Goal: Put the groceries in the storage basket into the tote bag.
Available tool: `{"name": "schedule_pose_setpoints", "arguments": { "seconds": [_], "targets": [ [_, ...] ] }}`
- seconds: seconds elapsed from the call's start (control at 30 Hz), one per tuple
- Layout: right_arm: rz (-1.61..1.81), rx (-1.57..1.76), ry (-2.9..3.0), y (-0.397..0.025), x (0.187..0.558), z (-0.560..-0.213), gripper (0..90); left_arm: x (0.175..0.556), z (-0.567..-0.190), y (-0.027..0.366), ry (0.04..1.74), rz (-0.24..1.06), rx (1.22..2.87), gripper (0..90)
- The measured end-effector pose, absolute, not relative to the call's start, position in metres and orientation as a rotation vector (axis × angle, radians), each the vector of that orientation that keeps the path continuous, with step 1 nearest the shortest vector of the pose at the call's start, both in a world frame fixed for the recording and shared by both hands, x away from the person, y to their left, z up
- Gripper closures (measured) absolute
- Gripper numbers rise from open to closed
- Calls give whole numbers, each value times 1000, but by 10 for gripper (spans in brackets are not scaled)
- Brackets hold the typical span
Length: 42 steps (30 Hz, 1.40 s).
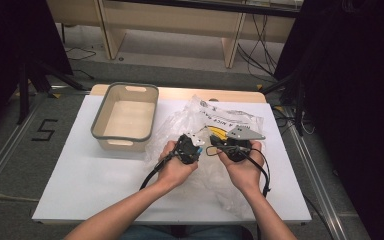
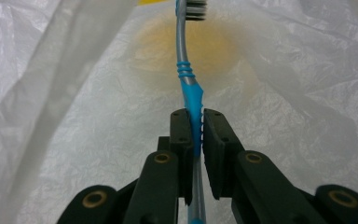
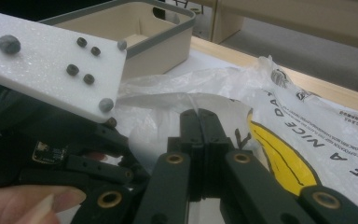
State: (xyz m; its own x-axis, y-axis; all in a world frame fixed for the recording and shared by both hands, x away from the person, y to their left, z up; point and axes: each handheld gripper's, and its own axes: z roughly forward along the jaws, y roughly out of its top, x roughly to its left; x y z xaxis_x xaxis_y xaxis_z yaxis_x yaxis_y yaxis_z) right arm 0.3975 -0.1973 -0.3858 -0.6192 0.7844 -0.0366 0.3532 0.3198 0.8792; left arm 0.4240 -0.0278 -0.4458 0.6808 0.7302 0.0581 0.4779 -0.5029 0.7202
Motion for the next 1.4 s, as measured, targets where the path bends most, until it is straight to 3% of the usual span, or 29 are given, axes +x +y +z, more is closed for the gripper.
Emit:
{"name": "schedule_pose_setpoints", "arguments": {
  "seconds": [0.77, 1.1, 1.4],
  "targets": [
    [1245, 1009, 2130, -198, 398, -386, 900, 428, -452, -36, 836, 566, 2104, 816],
    [1234, 1022, 2136, -201, 399, -390, 900, 411, -445, -26, 742, 510, 2093, 614],
    [1228, 1029, 2140, -202, 397, -390, 900, 378, -418, 13, 690, 482, 2050, 528]
  ]
}}
